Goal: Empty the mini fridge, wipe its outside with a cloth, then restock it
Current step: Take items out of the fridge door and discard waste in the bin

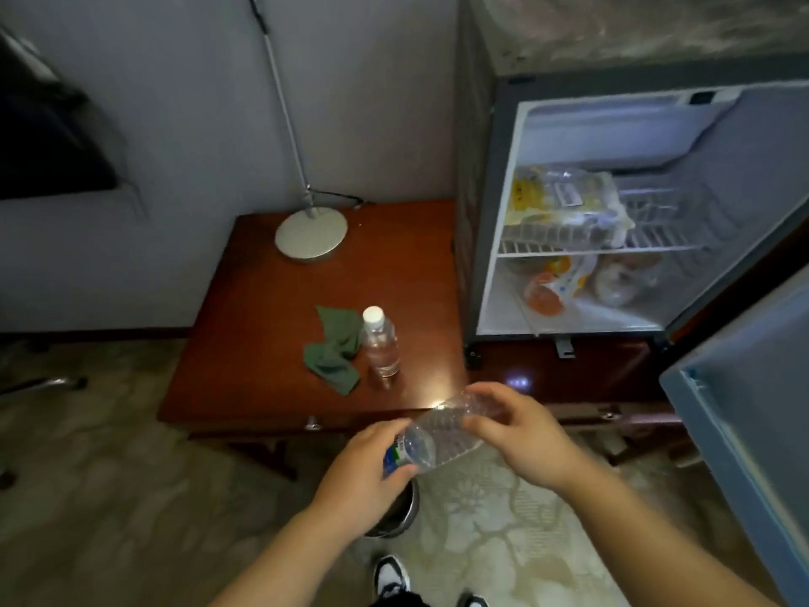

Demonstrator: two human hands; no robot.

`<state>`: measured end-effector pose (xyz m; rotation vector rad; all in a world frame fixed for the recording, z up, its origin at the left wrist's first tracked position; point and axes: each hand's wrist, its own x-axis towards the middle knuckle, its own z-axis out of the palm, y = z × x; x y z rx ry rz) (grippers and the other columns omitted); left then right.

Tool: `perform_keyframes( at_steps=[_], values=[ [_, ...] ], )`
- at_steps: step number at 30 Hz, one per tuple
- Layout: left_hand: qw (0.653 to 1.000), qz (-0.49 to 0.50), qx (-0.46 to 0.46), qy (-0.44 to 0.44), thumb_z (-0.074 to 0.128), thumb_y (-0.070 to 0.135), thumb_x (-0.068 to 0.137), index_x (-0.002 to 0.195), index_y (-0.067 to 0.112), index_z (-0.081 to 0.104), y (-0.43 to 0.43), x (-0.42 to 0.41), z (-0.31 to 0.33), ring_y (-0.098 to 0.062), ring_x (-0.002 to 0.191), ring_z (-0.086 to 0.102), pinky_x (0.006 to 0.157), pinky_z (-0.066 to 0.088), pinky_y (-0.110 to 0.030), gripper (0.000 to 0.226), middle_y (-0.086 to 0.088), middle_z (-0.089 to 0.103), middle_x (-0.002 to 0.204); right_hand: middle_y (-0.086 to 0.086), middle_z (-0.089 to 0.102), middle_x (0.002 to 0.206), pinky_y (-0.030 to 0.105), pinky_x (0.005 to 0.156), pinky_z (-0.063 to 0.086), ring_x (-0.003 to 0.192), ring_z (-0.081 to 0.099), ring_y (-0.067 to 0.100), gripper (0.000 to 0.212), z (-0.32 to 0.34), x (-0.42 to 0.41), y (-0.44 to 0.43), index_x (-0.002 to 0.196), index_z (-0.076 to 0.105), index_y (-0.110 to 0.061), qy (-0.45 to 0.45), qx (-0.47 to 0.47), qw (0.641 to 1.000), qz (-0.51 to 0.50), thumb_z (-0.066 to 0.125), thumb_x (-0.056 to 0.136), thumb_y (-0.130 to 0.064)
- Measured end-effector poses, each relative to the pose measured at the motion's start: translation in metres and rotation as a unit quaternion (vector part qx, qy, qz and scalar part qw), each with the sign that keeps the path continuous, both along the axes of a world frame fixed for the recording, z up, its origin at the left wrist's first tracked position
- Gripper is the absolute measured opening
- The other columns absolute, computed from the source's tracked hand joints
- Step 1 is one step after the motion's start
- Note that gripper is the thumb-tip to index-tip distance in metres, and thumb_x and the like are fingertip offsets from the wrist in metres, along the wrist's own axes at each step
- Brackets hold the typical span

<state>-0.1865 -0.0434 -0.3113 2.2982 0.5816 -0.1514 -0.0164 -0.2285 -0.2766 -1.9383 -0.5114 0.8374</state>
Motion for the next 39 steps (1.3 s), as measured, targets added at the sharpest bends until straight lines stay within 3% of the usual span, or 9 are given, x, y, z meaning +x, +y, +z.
perform_keyframes(
  at_steps=[7,9,11,16,19,24,28,33,39],
  values=[
    [0.998,0.058,-0.006,0.027,0.066,0.038,0.095,0.150,0.037,0.039,0.027,-0.056,-0.029,0.000,0.137,0.040,0.114,0.035,-0.023,0.061,0.022,0.043,0.148,-0.023,0.068,0.101,0.012,0.078,0.046,0.092,0.063,-0.010,0.037,-0.018,-0.046,0.044,0.114,0.062,-0.047,-0.040,-0.036,0.995,0.088,0.078,0.083,-0.035],
    [0.998,0.054,-0.005,0.046,0.064,0.039,0.096,0.151,0.036,0.039,0.038,-0.064,-0.057,-0.002,0.137,0.040,0.114,0.035,-0.023,0.061,0.020,0.042,0.151,-0.021,0.068,0.105,0.016,0.082,0.049,0.093,0.064,-0.006,0.042,-0.048,-0.056,0.055,0.119,0.063,-0.043,-0.049,-0.043,0.994,0.089,0.080,0.081,-0.036],
    [0.997,0.052,-0.011,0.055,0.063,0.041,0.097,0.152,0.036,0.038,0.049,-0.071,-0.096,-0.003,0.138,0.040,0.113,0.035,-0.023,0.061,0.019,0.041,0.152,-0.018,0.068,0.107,0.023,0.084,0.052,0.092,0.065,-0.001,0.045,-0.090,-0.065,0.066,0.122,0.064,-0.040,-0.060,-0.044,0.993,0.094,0.081,0.080,-0.035],
    [0.996,0.037,-0.020,0.081,0.061,0.043,0.097,0.153,0.039,0.033,0.071,-0.080,-0.233,-0.005,0.140,0.038,0.116,0.037,-0.031,0.062,0.019,0.038,0.155,-0.020,0.061,0.121,0.016,0.082,0.049,0.101,0.061,-0.003,0.052,-0.229,-0.082,0.088,0.130,0.058,-0.042,-0.090,-0.069,0.985,0.131,0.078,0.083,-0.043],
    [0.995,0.028,-0.033,0.093,0.062,0.044,0.097,0.154,0.037,0.033,0.080,-0.085,-0.326,-0.006,0.140,0.039,0.115,0.038,-0.031,0.065,0.015,0.039,0.155,-0.017,0.057,0.130,0.021,0.087,0.051,0.106,0.060,0.002,0.057,-0.320,-0.088,0.102,0.136,0.055,-0.041,-0.101,-0.084,0.980,0.152,0.076,0.084,-0.046],
    [0.993,0.017,-0.052,0.100,0.064,0.045,0.094,0.153,0.038,0.033,0.093,-0.094,-0.447,-0.005,0.135,0.045,0.112,0.043,-0.034,0.066,0.016,0.044,0.150,-0.019,0.056,0.125,0.001,0.070,0.041,0.098,0.055,-0.006,0.058,-0.440,-0.094,0.122,0.141,0.051,-0.034,-0.122,-0.114,0.968,0.188,0.074,0.088,-0.042],
    [0.995,0.005,-0.029,0.093,0.063,0.048,0.094,0.153,0.039,0.033,0.104,-0.095,-0.500,-0.006,0.140,0.041,0.115,0.040,-0.034,0.067,0.018,0.042,0.152,-0.008,0.063,0.133,0.021,0.095,0.051,0.115,0.061,0.005,0.070,-0.501,-0.098,0.133,0.147,0.047,-0.032,-0.109,-0.127,0.964,0.205,0.076,0.084,-0.044],
    [0.995,-0.006,-0.017,0.096,0.063,0.050,0.093,0.153,0.043,0.031,0.100,-0.097,-0.442,-0.005,0.138,0.042,0.112,0.041,-0.029,0.068,0.018,0.043,0.152,-0.008,0.058,0.141,0.024,0.100,0.048,0.125,0.055,0.009,0.070,-0.451,-0.104,0.120,0.146,0.049,-0.032,-0.100,-0.141,0.963,0.209,0.076,0.084,-0.046],
    [0.998,-0.051,0.025,0.036,0.062,0.049,0.094,0.151,0.048,0.028,0.084,-0.076,-0.224,-0.004,0.142,0.036,0.115,0.036,-0.029,0.067,0.022,0.038,0.154,-0.012,0.051,0.147,0.018,0.104,0.036,0.134,0.047,0.007,0.066,-0.243,-0.086,0.096,0.143,0.053,-0.033,-0.149,-0.135,0.965,0.169,0.075,0.084,-0.050]
  ],
)
